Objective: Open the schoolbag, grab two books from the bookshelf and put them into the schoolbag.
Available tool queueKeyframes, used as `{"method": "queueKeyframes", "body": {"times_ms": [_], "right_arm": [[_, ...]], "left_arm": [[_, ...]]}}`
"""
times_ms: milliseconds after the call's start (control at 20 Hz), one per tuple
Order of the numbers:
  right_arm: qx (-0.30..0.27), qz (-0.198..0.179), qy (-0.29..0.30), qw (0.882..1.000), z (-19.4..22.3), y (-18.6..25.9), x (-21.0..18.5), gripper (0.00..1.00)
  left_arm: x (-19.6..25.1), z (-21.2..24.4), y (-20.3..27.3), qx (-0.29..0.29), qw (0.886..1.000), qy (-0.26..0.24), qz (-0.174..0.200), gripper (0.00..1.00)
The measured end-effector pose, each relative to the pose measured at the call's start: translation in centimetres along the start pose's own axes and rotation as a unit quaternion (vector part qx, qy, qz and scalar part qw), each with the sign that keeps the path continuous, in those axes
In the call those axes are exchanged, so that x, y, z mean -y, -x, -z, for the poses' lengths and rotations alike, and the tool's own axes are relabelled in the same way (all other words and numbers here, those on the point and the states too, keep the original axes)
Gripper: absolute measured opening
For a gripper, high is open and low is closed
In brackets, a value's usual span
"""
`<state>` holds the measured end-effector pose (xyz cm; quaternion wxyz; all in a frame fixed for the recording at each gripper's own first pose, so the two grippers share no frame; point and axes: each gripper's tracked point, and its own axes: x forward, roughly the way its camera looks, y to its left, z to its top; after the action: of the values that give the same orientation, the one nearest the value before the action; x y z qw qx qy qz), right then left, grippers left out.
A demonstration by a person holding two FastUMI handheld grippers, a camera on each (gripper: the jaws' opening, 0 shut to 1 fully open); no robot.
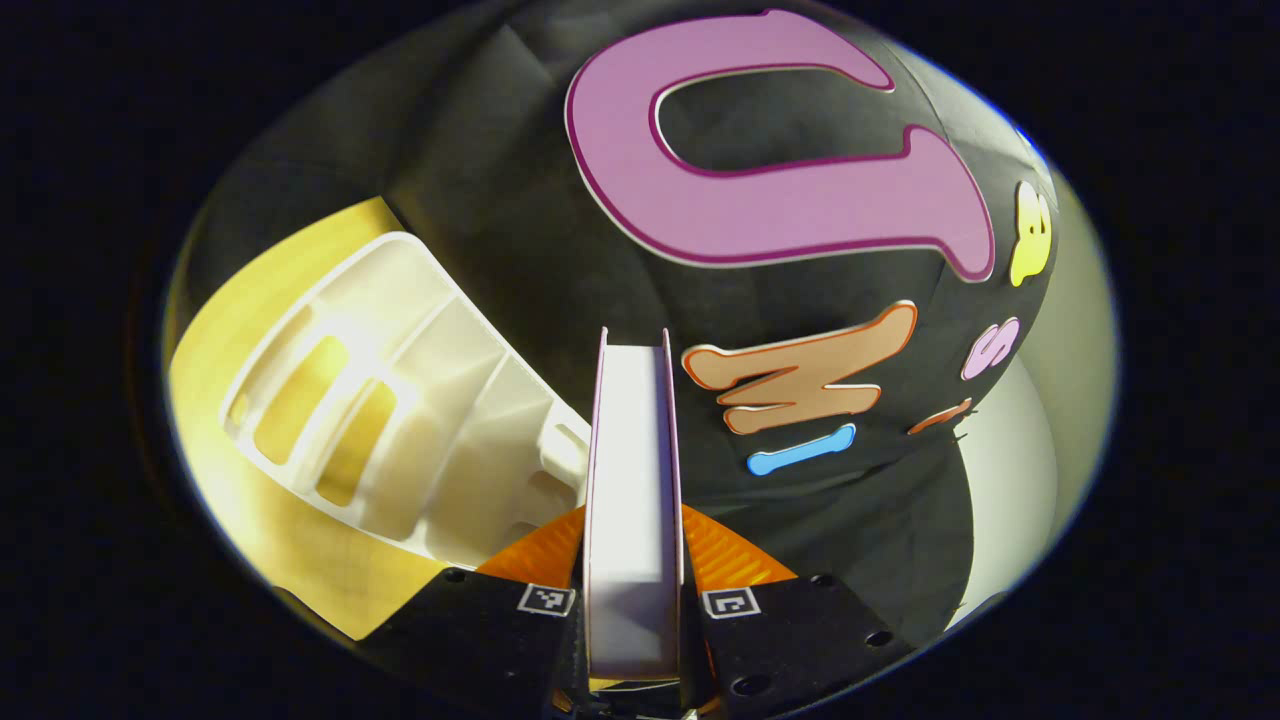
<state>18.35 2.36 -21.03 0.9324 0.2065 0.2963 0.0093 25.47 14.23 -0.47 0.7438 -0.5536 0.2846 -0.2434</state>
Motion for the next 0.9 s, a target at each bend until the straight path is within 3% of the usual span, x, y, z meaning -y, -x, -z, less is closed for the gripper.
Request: {"method": "queueKeyframes", "body": {"times_ms": [500, 900], "right_arm": [[-0.002, -0.006, -0.005, 1.000, 0.0, 0.3, 0.0, 0.05], [0.000, -0.007, -0.005, 1.000, -0.2, 0.3, 0.1, 0.05]], "left_arm": [[0.4, 11.6, -9.0, -0.077, 0.996, 0.030, 0.034, 0.33], [-1.0, 21.0, -16.2, -0.160, 0.986, 0.035, 0.024, 0.31]]}}
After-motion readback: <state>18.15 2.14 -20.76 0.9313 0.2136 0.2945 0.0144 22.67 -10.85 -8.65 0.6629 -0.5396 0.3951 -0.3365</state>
